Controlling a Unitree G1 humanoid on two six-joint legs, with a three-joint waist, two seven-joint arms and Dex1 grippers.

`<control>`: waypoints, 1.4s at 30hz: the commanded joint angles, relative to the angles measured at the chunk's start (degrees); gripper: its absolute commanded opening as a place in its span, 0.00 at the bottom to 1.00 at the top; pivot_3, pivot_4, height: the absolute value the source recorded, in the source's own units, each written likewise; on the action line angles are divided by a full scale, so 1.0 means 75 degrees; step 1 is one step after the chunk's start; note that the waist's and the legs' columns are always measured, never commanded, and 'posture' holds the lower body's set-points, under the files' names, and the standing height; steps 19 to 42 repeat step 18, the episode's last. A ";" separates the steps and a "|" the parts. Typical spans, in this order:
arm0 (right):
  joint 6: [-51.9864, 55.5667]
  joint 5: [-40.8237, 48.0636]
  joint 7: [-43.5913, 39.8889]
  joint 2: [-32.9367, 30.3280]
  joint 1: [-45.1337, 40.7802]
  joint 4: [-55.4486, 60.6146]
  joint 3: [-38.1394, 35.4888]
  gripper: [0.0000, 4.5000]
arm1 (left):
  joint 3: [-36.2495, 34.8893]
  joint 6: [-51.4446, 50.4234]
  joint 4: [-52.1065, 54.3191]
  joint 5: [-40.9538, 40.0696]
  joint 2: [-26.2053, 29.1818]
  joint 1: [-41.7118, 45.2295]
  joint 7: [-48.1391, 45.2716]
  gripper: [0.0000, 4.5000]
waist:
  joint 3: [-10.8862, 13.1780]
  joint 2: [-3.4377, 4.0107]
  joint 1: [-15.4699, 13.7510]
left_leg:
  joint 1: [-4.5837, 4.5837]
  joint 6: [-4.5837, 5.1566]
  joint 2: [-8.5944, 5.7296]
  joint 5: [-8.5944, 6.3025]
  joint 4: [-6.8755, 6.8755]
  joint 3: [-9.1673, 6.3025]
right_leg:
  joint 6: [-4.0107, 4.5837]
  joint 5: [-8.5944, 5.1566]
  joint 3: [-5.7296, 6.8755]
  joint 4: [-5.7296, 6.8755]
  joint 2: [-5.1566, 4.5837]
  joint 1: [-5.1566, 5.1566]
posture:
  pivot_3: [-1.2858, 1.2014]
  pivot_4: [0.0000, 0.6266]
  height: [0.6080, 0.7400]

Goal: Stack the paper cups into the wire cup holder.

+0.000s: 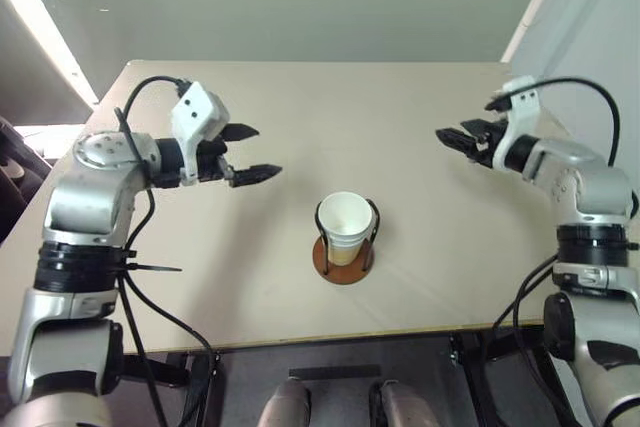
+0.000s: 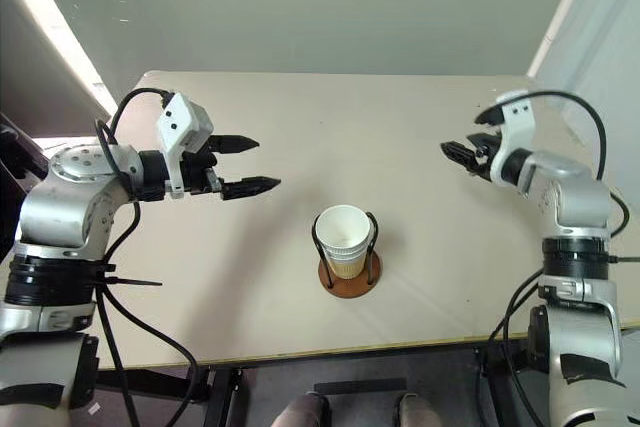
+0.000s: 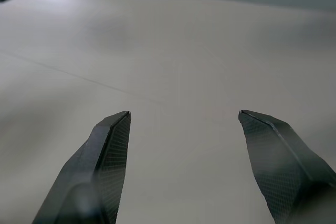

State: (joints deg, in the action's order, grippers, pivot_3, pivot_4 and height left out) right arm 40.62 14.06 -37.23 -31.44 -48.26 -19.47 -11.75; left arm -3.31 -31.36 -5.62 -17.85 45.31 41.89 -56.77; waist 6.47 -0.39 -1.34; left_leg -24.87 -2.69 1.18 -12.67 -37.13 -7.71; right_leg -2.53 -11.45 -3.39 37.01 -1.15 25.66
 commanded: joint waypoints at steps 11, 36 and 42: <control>-0.1438 0.0052 0.1048 -0.0230 0.0234 -0.0407 -0.0507 0.75 | -0.0776 -0.0226 -0.0245 0.0096 -0.0294 -0.0409 0.1822 1.00 | 0.0001 0.0002 0.0015 | 0.0011 0.0001 0.0009 0.0007 0.0003 0.0011 | 0.0001 0.0018 -0.0003 0.0004 0.0007 -0.0002 | 0.52 0.24 1.00; -0.1567 -0.0017 0.0973 -0.0601 -0.0238 -0.0725 -0.0406 0.75 | -0.0780 -0.0073 -0.0324 -0.0091 0.0038 -0.0102 0.1335 1.00 | 0.0001 0.0002 -0.0020 | 0.0009 0.0001 0.0006 0.0007 0.0004 0.0012 | 0.0004 0.0020 -0.0003 0.0004 0.0006 0.0000 | 0.52 0.24 1.00; -0.1567 -0.0017 0.0973 -0.0601 -0.0238 -0.0725 -0.0406 0.75 | -0.0780 -0.0073 -0.0324 -0.0091 0.0038 -0.0102 0.1335 1.00 | 0.0001 0.0002 -0.0020 | 0.0009 0.0001 0.0006 0.0007 0.0004 0.0012 | 0.0004 0.0020 -0.0003 0.0004 0.0006 0.0000 | 0.52 0.24 1.00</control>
